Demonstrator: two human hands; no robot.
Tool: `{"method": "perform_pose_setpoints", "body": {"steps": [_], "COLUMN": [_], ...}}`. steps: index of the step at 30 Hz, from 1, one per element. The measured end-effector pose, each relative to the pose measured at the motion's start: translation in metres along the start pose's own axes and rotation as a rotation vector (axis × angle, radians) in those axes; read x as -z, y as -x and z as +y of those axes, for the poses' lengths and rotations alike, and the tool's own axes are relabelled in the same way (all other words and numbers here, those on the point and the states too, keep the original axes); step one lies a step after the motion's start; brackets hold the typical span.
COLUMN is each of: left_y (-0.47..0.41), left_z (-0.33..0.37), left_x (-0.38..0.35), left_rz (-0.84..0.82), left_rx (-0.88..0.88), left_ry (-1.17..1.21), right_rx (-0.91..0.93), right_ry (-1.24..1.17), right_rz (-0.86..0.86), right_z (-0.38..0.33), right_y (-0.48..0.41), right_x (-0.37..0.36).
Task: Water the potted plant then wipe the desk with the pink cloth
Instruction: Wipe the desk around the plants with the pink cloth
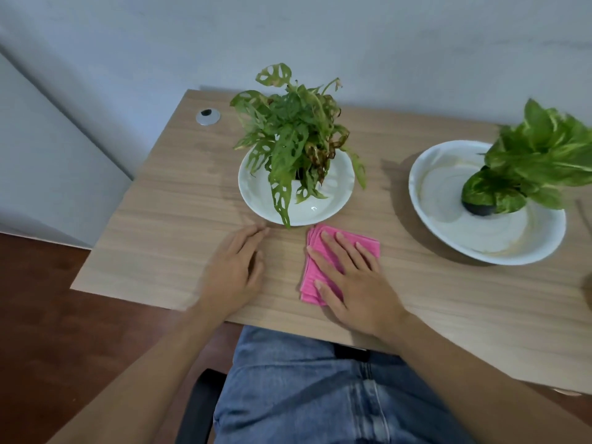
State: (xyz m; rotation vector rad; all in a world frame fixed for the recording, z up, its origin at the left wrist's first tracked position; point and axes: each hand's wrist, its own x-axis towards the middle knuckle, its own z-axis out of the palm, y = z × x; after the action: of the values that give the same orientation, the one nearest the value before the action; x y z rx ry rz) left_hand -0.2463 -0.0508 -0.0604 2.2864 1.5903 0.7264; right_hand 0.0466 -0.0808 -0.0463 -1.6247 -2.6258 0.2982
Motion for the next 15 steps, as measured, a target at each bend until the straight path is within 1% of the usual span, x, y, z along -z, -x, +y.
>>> {"method": "perform_pose_setpoints", "body": {"steps": [4,7,11,15], "left_y": [-0.001,-0.003,-0.006,-0.017], "left_z": [0.017,0.026,0.040,0.059], "left_x": [-0.014,-0.018,-0.022,-0.037], "left_rz": [0.021,0.016,-0.003,-0.059], "left_rx": [0.030,0.038,0.004,-0.103], "left_ry": [0.040,0.052,0.059,0.067], "right_rx": [0.056,0.057,0.057,-0.082], "right_ry": [-0.057,-0.069,-0.055,-0.057], "right_rz": [0.003,0.039,0.039,0.065], "right_z": [-0.035,-0.041,-0.009,0.037], "right_y": [-0.033,-0.040,-0.017,0.010], "right_x": [-0.008,-0.013,-0.009,0.002]}}
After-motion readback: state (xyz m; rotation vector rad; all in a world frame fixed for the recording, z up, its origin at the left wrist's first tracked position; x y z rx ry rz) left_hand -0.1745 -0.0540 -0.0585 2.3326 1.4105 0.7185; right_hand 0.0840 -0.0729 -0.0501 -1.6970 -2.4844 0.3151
